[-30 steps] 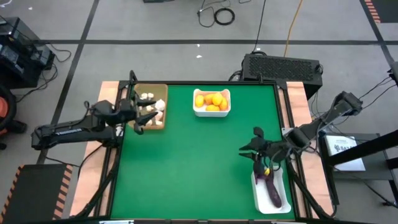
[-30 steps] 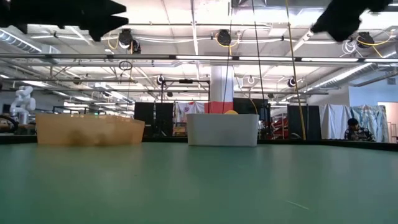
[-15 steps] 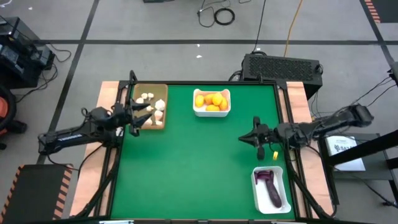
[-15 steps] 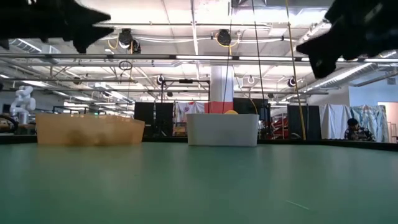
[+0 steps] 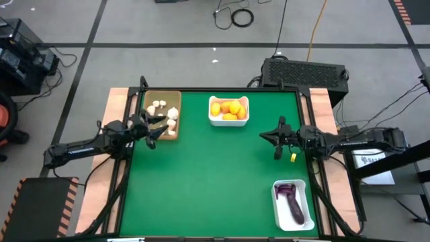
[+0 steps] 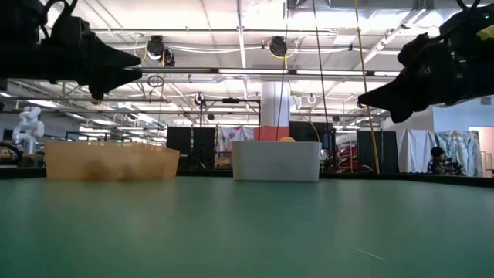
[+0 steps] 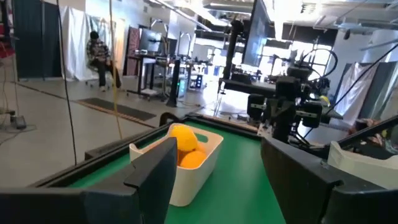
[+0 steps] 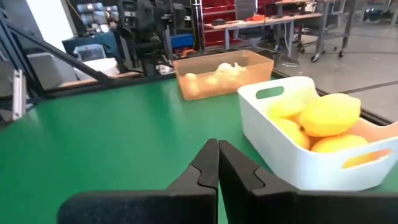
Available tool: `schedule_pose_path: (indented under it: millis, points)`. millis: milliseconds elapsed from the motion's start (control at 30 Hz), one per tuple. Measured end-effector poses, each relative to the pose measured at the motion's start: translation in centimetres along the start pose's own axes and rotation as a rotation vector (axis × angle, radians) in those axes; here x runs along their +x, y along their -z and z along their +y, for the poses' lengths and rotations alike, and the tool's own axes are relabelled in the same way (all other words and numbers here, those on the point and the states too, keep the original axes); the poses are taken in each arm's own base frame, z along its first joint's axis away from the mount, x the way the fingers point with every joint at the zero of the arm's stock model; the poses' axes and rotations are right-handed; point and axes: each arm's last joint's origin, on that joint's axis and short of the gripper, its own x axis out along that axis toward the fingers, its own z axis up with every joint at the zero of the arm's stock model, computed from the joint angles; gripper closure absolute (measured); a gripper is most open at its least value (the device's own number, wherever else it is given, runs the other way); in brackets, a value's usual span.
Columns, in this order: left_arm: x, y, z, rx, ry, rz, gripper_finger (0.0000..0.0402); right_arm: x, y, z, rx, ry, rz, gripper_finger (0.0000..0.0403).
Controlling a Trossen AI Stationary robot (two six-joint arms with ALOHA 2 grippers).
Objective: Sort produce into baskets
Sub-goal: Return to Home Position
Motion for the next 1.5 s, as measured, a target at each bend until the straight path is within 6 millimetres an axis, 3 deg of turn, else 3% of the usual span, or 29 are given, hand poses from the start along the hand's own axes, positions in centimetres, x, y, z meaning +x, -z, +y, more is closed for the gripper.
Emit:
schedule_pose_path:
  millis: [200, 500, 767, 900, 1067, 1500]
  points:
    - [0.0, 0.3, 0.1, -0.025, -0.008, 0.026, 0.0162, 0.0, 0.1, -0.4, -0.063, 0.031, 0.01, 0.0403]
    - [-0.2, 1.9, 0.6, -0.053, -0.139, 0.176, 0.0162, -0.6, 1.5, -0.9, -0.085, 0.062, 0.166, 0.0402]
    - [-0.1, 2.1, 0.5, -0.131, -0.113, 0.204, 0.0162, -1.6, 1.2, -0.5, -0.093, -0.074, 0.152, 0.0402]
    - [-0.2, 2.1, 0.5, -0.132, -0.113, 0.203, 0.0162, -2.0, 1.3, -0.6, -0.137, -0.04, 0.15, 0.0402]
    - [-0.1, 2.1, 0.5, -0.132, -0.113, 0.201, 0.0162, -2.1, 0.9, -1.1, -0.14, 0.146, 0.102, 0.0402]
    - [-0.1, 2.1, 0.5, -0.132, -0.113, 0.199, 0.0162, -2.1, 0.9, -1.2, -0.142, 0.156, 0.101, 0.0403]
